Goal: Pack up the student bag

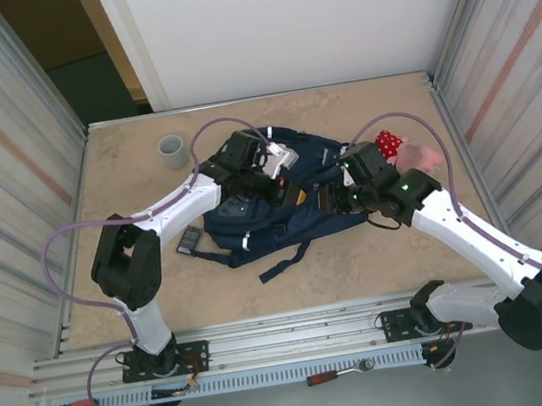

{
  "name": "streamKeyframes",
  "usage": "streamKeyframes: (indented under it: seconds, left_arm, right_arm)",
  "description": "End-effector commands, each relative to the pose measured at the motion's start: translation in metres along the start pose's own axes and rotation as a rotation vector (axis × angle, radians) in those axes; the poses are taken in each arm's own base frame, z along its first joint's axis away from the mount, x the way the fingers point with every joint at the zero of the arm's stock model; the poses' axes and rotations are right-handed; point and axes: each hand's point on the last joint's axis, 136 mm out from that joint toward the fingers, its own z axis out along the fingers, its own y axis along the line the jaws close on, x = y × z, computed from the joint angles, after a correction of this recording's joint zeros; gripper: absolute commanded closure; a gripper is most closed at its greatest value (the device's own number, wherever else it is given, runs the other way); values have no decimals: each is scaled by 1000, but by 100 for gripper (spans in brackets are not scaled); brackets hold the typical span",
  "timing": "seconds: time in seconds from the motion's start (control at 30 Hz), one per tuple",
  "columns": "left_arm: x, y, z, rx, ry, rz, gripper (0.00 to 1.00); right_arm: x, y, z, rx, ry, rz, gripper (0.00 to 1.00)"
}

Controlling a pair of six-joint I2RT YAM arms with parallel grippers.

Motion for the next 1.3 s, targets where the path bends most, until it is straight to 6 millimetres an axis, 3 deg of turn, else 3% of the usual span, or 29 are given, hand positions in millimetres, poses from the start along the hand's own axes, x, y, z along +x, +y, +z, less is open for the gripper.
streamKeyframes:
  seconds: [0.0,0.33,0.67,0.77,0.9,1.13,1.27]
  left_arm:
    - [5,-15,2,112,32,-129,100]
    - [6,-19,3,141,43,-130,100]
    - [7,-22,1,153,47,-122,100]
    - [6,-23,1,154,44,-116,100]
    - [8,-23,0,148,52,-113,100]
    - [8,-22,0,139,59,-108,100]
    - [9,-19,-1,118,63,-96,100]
  right_arm:
    - [0,-6,1,95,6,58,56]
    - [-21,12,28,168,-38,-7,55]
    - [-45,8,45,213,-111,-50,58]
    - [-44,-3,50,265,-99,-58,67]
    - [-41,-25,43,379,-94,-69,82]
    - [-39,-43,30,405,-99,-41,86]
    - [-39,-46,28,386,-74,-39,95]
